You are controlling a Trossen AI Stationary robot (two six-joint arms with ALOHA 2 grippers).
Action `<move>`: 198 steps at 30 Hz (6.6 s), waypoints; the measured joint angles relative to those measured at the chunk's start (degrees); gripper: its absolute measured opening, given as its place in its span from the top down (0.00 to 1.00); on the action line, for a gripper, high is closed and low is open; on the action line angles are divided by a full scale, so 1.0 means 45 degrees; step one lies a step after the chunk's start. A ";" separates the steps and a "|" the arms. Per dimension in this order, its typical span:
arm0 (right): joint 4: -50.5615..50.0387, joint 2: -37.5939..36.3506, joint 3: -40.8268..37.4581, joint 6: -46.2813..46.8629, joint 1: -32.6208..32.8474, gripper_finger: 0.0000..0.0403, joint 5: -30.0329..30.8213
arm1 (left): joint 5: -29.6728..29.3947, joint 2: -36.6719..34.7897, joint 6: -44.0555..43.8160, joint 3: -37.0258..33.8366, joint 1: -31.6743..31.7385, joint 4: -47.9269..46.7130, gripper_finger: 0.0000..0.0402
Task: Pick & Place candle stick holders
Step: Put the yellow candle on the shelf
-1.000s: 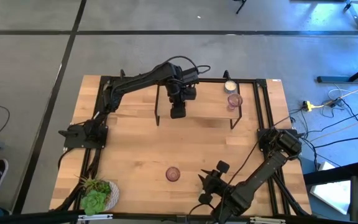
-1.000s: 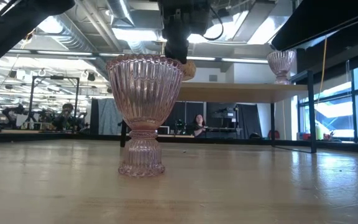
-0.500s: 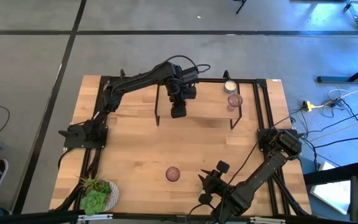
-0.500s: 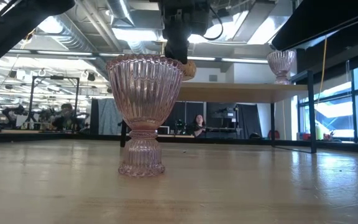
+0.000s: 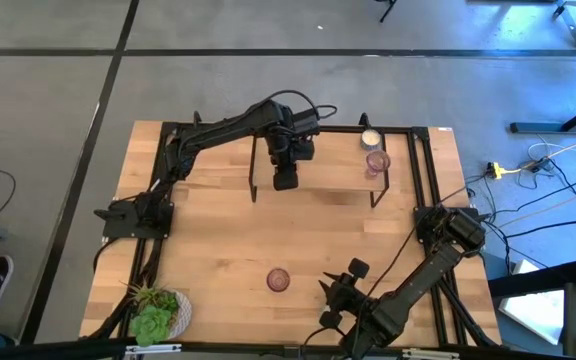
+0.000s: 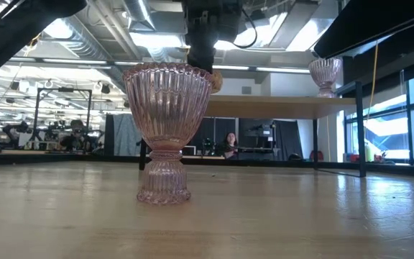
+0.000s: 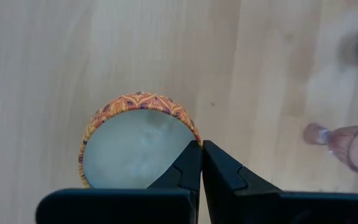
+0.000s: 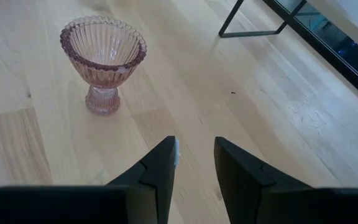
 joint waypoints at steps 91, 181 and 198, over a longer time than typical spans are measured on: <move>-0.0981 -0.0136 0.0014 0.0836 0.0652 0.99 -0.0013 | -0.4150 -0.1399 -0.2213 0.0026 -0.0476 -0.0513 0.99; 1.9917 -0.5659 -1.0084 -1.2303 0.0918 0.99 -0.6363 | -0.1053 -0.2831 -0.0524 -0.7140 0.1378 1.0203 0.99; 1.9768 -0.5659 -1.0084 -1.2084 0.0908 0.99 -0.6358 | 0.0281 -0.2909 0.0044 -0.7140 0.0747 1.0845 1.00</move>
